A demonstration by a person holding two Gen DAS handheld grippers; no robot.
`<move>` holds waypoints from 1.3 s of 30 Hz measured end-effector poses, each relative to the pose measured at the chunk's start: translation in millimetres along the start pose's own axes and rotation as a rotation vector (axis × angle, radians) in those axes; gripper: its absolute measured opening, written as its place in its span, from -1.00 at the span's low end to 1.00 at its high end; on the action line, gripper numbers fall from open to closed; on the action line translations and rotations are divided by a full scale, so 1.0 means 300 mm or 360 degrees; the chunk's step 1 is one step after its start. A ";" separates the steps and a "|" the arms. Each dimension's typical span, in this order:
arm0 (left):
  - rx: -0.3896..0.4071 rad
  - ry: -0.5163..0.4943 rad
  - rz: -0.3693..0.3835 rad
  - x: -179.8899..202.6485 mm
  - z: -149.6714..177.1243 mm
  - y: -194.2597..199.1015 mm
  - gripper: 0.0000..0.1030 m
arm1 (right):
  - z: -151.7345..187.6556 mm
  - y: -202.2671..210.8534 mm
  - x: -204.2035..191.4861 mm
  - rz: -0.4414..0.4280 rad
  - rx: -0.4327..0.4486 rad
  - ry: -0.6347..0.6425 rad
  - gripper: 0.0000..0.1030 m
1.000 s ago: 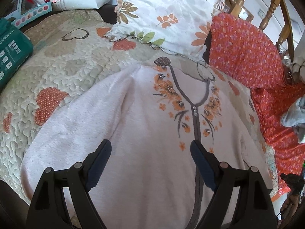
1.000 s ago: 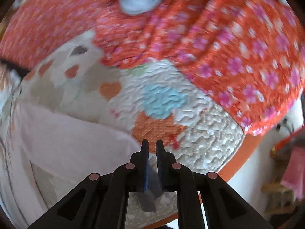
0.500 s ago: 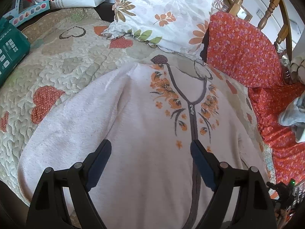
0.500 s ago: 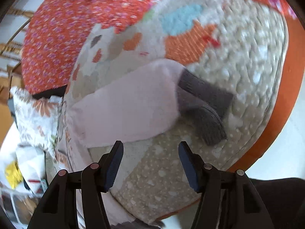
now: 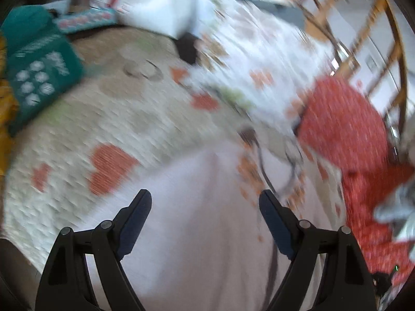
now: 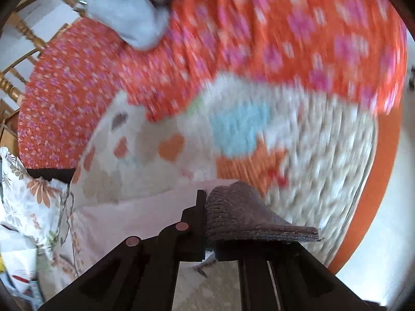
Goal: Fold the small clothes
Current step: 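Close the right tool on the grey cuff and lift the sleeve, then carry the sleeve across the cardigan body and open the right tool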
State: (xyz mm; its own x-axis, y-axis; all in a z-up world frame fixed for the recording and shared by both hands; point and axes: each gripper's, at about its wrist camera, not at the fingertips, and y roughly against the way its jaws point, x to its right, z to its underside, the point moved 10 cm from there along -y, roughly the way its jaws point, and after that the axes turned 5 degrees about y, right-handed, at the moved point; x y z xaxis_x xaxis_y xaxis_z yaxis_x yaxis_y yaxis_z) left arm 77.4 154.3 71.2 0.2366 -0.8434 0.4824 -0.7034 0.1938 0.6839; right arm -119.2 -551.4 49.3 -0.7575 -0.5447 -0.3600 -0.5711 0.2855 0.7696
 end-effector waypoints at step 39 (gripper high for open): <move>0.0227 0.0617 -0.0173 -0.522 -0.216 0.111 0.64 | 1.432 -0.149 -1.713 -0.0880 -0.0587 0.2173 0.17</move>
State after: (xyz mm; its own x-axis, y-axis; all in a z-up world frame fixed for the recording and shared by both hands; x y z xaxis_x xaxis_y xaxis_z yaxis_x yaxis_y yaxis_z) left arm 60.3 325.2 53.8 0.5299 -0.5988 0.6005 -0.7398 0.0199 0.6725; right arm 159.5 54.4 -26.6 0.5014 -0.8639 -0.0488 -0.4109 -0.2874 0.8652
